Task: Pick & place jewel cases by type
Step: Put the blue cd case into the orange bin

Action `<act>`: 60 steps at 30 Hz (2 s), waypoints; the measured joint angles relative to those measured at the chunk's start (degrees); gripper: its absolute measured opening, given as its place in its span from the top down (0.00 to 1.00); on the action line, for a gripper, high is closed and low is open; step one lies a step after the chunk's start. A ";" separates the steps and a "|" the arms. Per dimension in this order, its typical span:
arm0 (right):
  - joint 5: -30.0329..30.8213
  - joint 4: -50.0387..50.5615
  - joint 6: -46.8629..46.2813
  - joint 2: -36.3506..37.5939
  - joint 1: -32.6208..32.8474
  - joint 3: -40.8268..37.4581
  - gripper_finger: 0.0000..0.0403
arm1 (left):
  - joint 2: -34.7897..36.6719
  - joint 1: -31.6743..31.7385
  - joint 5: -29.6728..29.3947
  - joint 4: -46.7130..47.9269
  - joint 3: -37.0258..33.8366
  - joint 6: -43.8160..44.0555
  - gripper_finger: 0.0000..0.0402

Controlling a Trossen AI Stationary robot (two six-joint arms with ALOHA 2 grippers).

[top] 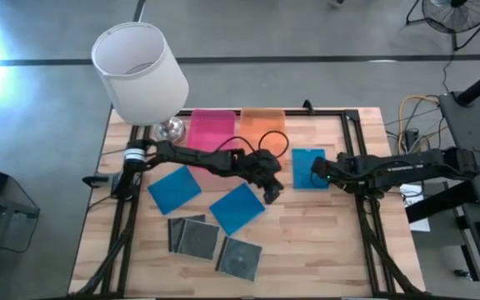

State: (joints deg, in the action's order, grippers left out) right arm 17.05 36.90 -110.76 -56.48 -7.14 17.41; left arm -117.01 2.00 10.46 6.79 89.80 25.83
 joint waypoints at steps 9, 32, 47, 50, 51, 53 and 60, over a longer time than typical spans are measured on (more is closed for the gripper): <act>-0.83 2.09 7.45 0.52 -0.07 1.99 0.41 | -15.12 2.52 0.05 3.41 12.03 3.00 1.00; -3.12 -5.26 17.99 -0.32 0.31 0.73 0.45 | -23.56 6.42 8.73 -1.60 18.84 25.80 0.85; -6.96 -4.08 13.23 -0.85 0.99 -1.06 0.45 | -23.85 5.01 8.52 -2.17 18.84 23.26 0.85; -6.79 -7.47 13.05 -1.81 0.98 -1.21 0.45 | -23.85 4.74 8.63 -1.77 18.84 22.07 0.85; -6.72 -8.87 13.02 -2.25 0.98 -1.24 0.45 | -23.85 4.61 8.57 -1.60 18.84 21.59 0.85; -6.72 -11.52 13.22 -3.11 0.98 -1.41 0.45 | -23.85 4.52 8.54 -1.47 18.84 21.16 0.85; -9.02 -25.98 25.13 -2.70 1.05 -2.32 0.45 | -23.85 4.22 8.66 -1.31 18.79 19.68 0.85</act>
State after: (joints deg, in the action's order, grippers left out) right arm 8.03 10.91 -85.63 -59.17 -6.09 15.09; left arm -140.86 6.22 19.12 5.48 108.59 45.50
